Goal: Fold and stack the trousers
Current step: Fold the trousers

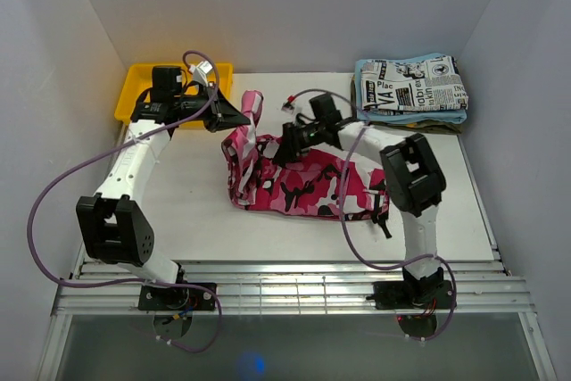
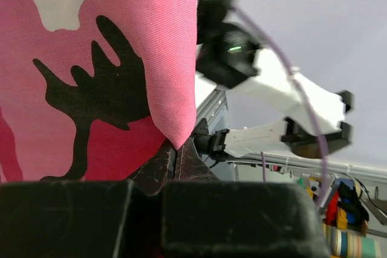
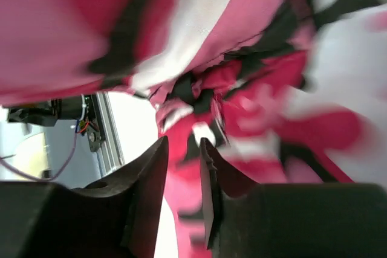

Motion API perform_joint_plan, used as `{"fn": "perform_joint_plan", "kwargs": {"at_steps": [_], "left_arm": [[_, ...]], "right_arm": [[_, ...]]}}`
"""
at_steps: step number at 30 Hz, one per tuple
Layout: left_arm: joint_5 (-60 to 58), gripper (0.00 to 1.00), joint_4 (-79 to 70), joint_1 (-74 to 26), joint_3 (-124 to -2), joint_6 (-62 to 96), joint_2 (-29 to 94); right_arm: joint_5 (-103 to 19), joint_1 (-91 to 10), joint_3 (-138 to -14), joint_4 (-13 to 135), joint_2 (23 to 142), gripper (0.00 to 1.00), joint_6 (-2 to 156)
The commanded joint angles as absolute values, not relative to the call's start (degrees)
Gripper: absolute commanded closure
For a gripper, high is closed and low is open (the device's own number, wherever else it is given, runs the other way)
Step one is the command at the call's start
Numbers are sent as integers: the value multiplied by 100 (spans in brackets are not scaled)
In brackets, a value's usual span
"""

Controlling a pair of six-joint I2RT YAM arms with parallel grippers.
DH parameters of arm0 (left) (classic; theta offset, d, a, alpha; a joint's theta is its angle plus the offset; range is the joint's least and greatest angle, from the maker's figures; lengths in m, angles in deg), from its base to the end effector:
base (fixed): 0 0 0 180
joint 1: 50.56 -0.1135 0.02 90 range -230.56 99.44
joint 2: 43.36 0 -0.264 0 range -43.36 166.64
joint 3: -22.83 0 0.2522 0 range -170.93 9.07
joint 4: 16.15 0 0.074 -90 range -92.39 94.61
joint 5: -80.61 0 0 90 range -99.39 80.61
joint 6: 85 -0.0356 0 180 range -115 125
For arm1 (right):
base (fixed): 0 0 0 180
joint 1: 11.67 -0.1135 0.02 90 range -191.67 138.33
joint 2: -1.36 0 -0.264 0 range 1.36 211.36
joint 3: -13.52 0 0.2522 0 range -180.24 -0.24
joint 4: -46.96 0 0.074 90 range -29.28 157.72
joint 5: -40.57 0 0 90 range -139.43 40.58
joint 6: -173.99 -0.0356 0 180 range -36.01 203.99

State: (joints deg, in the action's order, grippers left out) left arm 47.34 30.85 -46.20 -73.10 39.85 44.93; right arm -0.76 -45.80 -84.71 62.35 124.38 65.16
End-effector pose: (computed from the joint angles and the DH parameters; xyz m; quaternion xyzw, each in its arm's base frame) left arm 0.3312 -0.0551 0.3516 -0.0131 0.8208 -0.5308 0.2104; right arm 0.3718 0.2843 0.1662 -0.2820 0.7959 0.5056 0.1769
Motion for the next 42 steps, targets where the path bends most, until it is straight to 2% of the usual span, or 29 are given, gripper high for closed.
{"fn": "perform_joint_plan", "kwargs": {"at_steps": [1, 6, 7, 9, 12, 14, 15, 20, 21, 22, 23, 24, 25, 27, 28, 30, 31, 34, 42], "left_arm": [[3862, 100, 2978, -4292, -7566, 4384, 4532], [2833, 100, 3092, -3729, -7689, 4385, 4646], [2588, 100, 3084, -3563, -7689, 4403, 4698], [2411, 100, 3031, -3387, -7732, 4429, 4778], [2068, 100, 2961, -3070, -7794, 4490, 4892], [1893, 100, 2846, -2885, -7812, 4534, 4953], [1831, 100, 2829, -2833, -7821, 4552, 4989], [1505, 100, 2697, -2472, -7900, 4693, 5243], [1435, 100, 2688, -2419, -7908, 4710, 5331], [1391, 100, 2662, -2306, -7917, 4763, 5375], [1338, 100, 2636, -2235, -7926, 4789, 5411], [1312, 100, 2592, -2182, -7917, 4816, 5437], [1311, 100, 2504, -2077, -7926, 4851, 5516], [1285, 100, 2407, -1945, -7961, 4956, 5586], [1241, 100, 2337, -1814, -7987, 4983, 5682], [1154, 100, 2301, -1673, -8119, 5035, 5780], [1101, 100, 2267, -1559, -8146, 5088, 5832], [1048, 100, 2153, -1321, -8277, 5237, 6061], [1057, 100, 1932, -811, -8892, 5624, 6956]], "right_arm": [[312, -3700, -8558, 7369, 11134, 65, 7808], [130, -2402, -8585, 9848, 10306, 55, 9039], [7, -2198, -8515, 10147, 10226, 47, 9345], [-231, -1541, -8339, 10971, 10077, 41, 9672], [-783, -732, -7576, 11213, 9664, 21, 9954], [-1110, -448, -7180, 11397, 9611, 15, 10217], [-1154, -255, -7056, 11450, 9593, 8, 10236], [-1216, -78, -6380, 11355, 9821, 10, 10272], [-1277, -78, -6300, 11215, 9856, 8, 10089], [-1330, -78, -6212, 10909, 9917, 3, 10026], [-1374, -86, -6133, 10767, 9979, 2, 9973], [-1418, -78, -6037, 10626, 10110, 10, 9877], [-1357, -86, -5992, 10503, 10181, 24, 9798], [-1365, -95, -5826, 10055, 10365, 40, 9666], [-1261, -104, -5781, 9931, 10427, 56, 9595], [-1068, -148, -5781, 9816, 10672, 69, 9551], [-980, -148, -5772, 9799, 10735, 79, 9551], [-777, -183, -5711, 9676, 10841, 92, 9524], [-557, -236, -5588, 9438, 10736, 92, 9410]]}}
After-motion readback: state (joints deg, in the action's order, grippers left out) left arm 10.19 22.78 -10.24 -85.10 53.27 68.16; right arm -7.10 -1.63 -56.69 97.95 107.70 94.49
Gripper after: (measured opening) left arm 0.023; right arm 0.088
